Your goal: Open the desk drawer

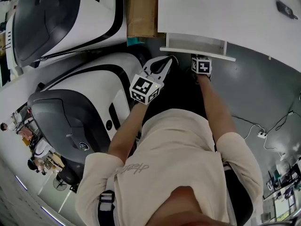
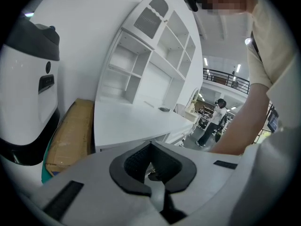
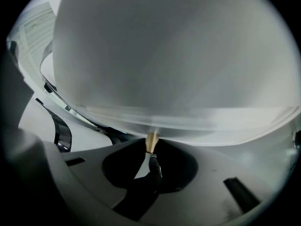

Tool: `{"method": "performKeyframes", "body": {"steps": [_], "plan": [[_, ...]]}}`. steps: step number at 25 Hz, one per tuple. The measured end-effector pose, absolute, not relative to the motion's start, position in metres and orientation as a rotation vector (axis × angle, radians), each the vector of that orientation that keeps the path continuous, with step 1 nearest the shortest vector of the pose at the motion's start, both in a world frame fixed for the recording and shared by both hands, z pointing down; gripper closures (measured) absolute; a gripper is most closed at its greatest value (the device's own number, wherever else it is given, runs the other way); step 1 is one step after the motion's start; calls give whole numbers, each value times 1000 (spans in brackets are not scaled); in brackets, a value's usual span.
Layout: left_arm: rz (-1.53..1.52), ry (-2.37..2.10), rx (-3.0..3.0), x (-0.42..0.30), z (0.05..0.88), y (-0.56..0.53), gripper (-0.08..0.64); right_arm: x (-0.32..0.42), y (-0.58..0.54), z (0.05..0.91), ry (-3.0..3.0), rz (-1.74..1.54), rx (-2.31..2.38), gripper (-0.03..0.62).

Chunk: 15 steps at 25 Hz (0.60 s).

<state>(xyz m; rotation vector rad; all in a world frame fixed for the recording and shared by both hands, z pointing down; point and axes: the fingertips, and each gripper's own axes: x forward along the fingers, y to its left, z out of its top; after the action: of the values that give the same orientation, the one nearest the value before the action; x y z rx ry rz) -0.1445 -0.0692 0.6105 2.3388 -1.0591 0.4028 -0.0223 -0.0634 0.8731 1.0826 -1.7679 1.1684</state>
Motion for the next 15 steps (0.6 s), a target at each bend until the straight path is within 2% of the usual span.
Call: {"method": "performKeyframes", "body": {"steps": [15], "plan": [[397, -1205, 2182, -120, 617, -7, 560, -16, -16, 870, -1794, 1165, 1018, 515]]}}
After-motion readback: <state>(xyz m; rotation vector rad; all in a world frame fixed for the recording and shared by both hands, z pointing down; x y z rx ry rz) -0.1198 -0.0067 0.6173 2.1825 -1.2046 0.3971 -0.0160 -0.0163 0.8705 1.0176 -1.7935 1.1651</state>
